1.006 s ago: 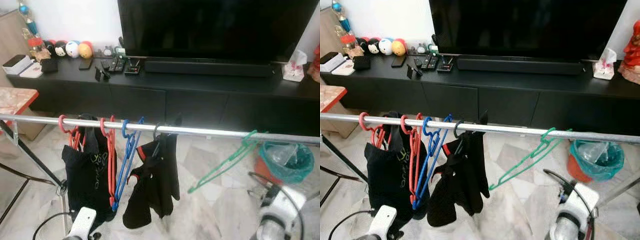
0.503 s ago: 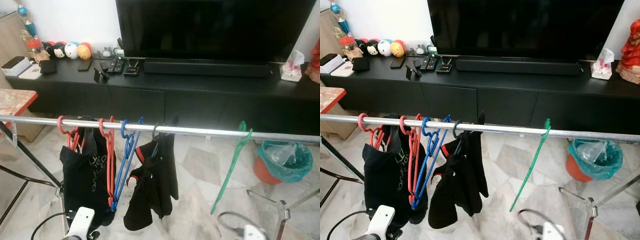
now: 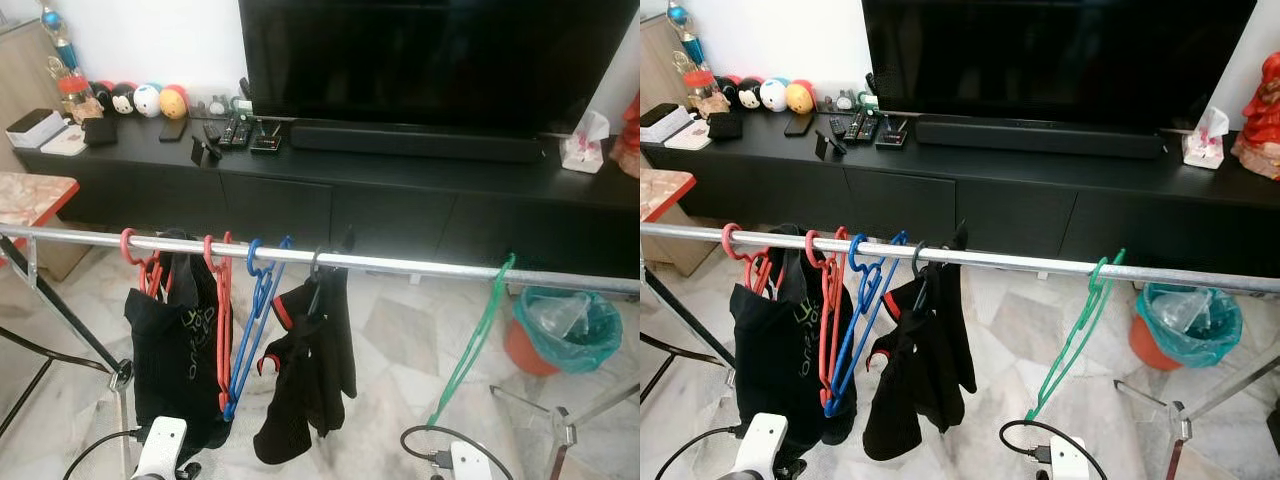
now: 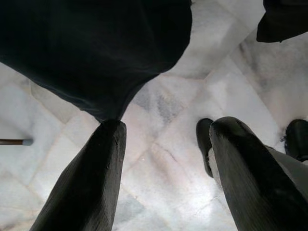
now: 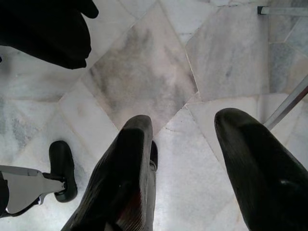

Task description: Hang hanger

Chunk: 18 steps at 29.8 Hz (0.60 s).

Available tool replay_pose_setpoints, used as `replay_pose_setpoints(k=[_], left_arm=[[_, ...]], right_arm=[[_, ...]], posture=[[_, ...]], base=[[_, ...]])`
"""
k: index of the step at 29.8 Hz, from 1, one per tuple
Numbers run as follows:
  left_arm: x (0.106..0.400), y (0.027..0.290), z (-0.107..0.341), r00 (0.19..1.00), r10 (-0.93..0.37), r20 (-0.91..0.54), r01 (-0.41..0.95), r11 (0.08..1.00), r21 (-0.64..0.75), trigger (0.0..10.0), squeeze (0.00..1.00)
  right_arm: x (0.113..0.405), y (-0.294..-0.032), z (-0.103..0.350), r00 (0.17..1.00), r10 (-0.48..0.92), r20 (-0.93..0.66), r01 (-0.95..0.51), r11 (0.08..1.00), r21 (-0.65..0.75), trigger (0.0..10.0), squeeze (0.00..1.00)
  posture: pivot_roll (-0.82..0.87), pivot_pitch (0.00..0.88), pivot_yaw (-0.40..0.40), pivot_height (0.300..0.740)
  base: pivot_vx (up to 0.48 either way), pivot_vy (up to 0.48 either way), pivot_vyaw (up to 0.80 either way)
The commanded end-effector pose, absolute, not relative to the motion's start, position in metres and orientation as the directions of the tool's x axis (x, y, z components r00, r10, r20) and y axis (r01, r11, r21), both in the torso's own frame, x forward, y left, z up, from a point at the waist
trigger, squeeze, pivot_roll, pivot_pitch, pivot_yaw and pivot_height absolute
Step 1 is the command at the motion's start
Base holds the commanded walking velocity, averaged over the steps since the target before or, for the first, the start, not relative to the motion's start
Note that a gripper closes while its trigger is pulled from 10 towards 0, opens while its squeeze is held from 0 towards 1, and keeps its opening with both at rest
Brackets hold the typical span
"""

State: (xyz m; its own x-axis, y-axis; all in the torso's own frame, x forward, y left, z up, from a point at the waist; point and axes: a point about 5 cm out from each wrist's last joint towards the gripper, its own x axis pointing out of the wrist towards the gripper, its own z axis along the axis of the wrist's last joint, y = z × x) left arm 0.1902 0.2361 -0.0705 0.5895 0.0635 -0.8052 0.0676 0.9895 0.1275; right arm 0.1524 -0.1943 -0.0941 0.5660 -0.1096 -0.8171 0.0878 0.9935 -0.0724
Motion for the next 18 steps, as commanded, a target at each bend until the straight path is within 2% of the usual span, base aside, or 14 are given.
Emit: replay_pose_setpoints(k=[1, 18], left_arm=[[0.185, 0.234, -0.074, 0.579, 0.066, -0.812, 0.05, 0.992, 0.117, 10.0, 0.0], [0.184, 0.234, -0.074, 0.576, 0.056, -0.816, 0.056, 0.993, 0.107, 10.0, 0.0]], right_arm=[[0.151, -0.197, -0.095, 0.555, -0.118, -0.823, 0.107, 0.992, -0.07, 10.0, 0.0], [0.154, -0.185, -0.096, 0.558, -0.104, -0.823, 0.114, 0.992, -0.049, 10.0, 0.0]], posture=[[0.03, 0.0, -0.015, 0.74], [0.03, 0.0, 0.007, 0.74]], base=[[0.0, 0.0, 0.0], [0.0, 0.0, 0.0]])
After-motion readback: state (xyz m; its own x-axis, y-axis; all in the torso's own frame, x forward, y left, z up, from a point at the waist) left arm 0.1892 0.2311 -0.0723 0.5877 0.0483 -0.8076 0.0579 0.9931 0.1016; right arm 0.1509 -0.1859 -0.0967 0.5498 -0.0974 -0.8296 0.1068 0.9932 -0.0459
